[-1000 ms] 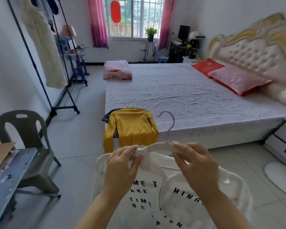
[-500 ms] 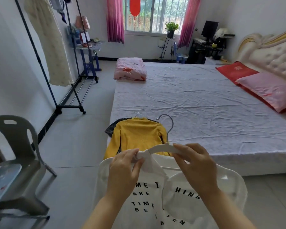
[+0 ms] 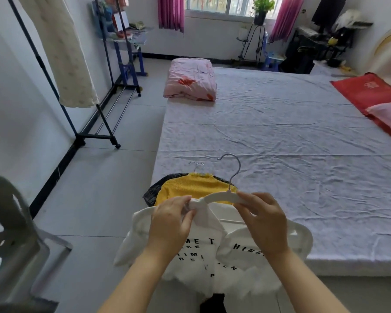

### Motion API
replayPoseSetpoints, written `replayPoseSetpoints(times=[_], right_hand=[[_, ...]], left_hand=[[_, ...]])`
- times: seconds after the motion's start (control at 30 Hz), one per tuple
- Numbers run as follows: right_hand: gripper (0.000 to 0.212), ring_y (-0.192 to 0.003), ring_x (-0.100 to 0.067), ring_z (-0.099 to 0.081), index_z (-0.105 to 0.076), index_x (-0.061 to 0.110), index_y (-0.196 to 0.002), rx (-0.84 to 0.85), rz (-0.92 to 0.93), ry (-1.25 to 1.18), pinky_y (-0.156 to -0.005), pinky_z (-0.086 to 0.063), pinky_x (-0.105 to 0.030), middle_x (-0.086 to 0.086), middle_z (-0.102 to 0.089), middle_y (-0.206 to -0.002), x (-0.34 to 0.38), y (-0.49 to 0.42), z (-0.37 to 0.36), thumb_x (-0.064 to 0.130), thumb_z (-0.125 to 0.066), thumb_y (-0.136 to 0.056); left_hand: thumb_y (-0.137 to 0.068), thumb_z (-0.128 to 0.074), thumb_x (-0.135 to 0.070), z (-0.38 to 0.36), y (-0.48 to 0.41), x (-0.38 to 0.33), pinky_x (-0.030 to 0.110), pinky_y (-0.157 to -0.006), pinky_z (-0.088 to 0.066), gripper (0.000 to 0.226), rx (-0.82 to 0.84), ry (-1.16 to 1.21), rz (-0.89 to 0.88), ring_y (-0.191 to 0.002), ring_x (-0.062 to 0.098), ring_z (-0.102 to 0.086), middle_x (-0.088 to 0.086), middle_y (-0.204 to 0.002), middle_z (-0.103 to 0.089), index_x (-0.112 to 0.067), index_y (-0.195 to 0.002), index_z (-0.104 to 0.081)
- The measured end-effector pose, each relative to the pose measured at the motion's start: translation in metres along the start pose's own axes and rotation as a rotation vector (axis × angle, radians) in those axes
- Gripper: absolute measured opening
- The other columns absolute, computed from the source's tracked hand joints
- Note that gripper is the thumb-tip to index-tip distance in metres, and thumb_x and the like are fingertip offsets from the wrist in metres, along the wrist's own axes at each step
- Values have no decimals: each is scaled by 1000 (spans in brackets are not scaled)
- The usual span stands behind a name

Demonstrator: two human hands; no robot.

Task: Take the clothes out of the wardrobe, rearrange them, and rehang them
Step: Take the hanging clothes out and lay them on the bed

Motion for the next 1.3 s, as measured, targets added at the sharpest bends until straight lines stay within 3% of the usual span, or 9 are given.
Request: replayPoseSetpoints(times=[0.27,0.37,0.5,0.63,0.8,0.97,1.07,1.2,1.3], right_hand=[[37,-63,-11,-62,-74,24,-98,166,-33,-74,-58,-52,-23,7,-63,-82,-86,-109,-94,10,-84,-65],[37,-63,-12,-59,-75,23,-97,236,-66,-56,-56,-42,-14,4,-64,-77,-113,-144,-129,9,-84,-64],[33,-88,-20,-62,-68,28,-112,459,-263,-45,-71,-45,-27,1,-64,-97,-146,-183,-186,21,-71,-81],[41,-108,-18,-54,-53,26,-130,682,-380,14,-87,-41,-26,2,-55,-123,-174,-202,-226,26,-59,-90],[34,-108,-19,-54,-63,21,-119,746,-360,29,-85,-39,-23,-3,-60,-117,-181,-191,-226,15,-63,-86],[31,-117,-16,-49,-64,15,-117,780,-397,78,-89,-35,-19,-1,-59,-123,-181,-179,-214,16,-62,-87],[32,-114,-15,-52,-64,16,-118,786,-405,99,-84,-35,-15,0,-58,-124,-174,-178,-202,18,-62,-86],[33,-114,-10,-51,-61,19,-121,755,-466,162,-78,-31,-10,4,-56,-126,-159,-176,-172,20,-58,-88],[34,-118,-11,-49,-57,22,-125,707,-566,212,-88,-37,-17,4,-53,-129,-145,-166,-143,24,-55,-91]], left_hand=[[-84,-61,-23,-65,-120,42,37,-90,-46,27,79,-66,233,-96,18,-58,-4,-100,-65,-15,-110,-65],[-87,-61,-19,-87,-161,58,31,-95,-42,30,121,-63,302,-104,13,-55,-5,-107,-63,-16,-116,-61],[-87,-59,-15,-112,-202,78,15,-93,-31,36,138,-79,369,-113,11,-50,-7,-120,-58,-18,-123,-56],[-87,-57,-10,-130,-223,93,19,-104,-26,42,189,-108,393,-124,13,-41,-5,-129,-52,-17,-128,-52],[-91,-53,-17,-139,-235,107,24,-105,-26,41,270,-173,483,-128,14,-39,-1,-136,-48,-15,-132,-48],[-91,-52,-17,-139,-243,104,28,-107,-30,41,330,-172,444,-127,14,-40,-1,-135,-49,-15,-132,-48],[-92,-51,-18,-135,-248,99,29,-105,-32,40,375,-189,394,-125,15,-42,-3,-132,-50,-18,-131,-48],[-92,-51,-24,-127,-261,87,30,-101,-35,36,444,-206,257,-119,15,-46,-3,-126,-54,-21,-128,-51],[-93,-50,-26,-125,-270,69,27,-98,-35,35,508,-229,72,-116,13,-48,-5,-126,-54,-22,-127,-52]])
Point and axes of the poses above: each hand's wrist, its own y-axis away from the middle knuckle, its own z-axis out of the back of the hand, x = y × z, the point moved 1 cm from there along -y, towards the middle knuckle
